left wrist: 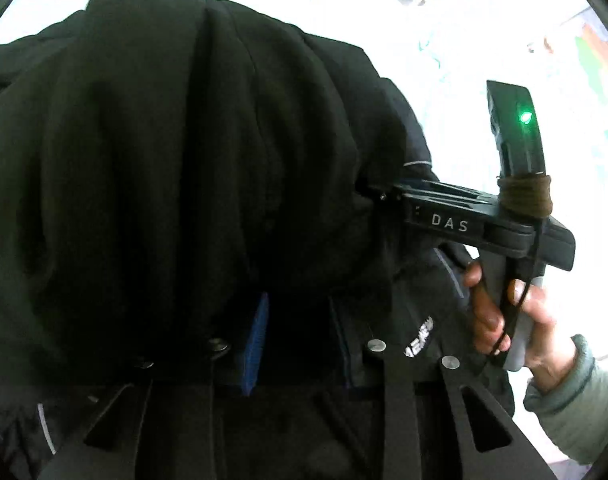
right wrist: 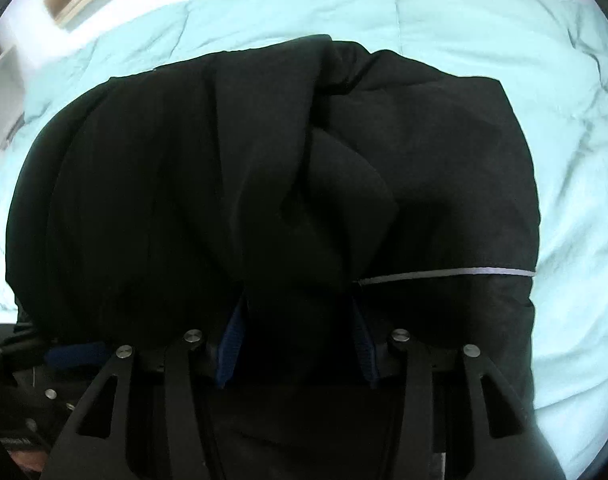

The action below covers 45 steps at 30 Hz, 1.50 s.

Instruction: Fold large clothes

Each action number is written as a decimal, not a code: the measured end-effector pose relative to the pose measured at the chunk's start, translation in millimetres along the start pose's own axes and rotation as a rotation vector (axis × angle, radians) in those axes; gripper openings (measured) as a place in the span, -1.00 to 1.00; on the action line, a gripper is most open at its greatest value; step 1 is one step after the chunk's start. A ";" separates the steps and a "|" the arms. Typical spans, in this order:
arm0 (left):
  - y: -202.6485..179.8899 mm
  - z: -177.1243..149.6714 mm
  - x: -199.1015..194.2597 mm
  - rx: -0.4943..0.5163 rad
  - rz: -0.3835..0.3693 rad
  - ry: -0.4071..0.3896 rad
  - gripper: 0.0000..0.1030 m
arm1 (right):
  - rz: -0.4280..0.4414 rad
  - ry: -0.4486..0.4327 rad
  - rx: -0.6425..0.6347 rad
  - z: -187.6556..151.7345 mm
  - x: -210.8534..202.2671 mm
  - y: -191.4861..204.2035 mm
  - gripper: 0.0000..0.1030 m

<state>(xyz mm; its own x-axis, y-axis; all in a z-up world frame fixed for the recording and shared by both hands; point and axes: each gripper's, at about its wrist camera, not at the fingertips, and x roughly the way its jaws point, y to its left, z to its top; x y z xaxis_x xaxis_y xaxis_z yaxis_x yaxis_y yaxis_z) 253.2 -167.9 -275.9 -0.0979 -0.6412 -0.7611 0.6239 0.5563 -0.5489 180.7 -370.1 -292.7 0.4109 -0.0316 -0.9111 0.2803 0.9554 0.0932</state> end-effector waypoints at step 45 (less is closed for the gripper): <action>-40.9 -282.7 -215.9 -0.340 0.330 -0.078 0.10 | -0.003 0.071 0.230 -285.1 -224.2 -55.7 0.03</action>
<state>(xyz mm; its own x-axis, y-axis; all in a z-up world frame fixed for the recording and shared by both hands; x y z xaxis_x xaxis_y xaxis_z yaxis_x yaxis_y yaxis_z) 29.6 97.2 -186.9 0.1295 -0.4320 -0.8925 0.3216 0.8697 -0.3743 -174.4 -332.6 -208.1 0.3500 -0.0064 -0.9367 0.4754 0.8628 0.1717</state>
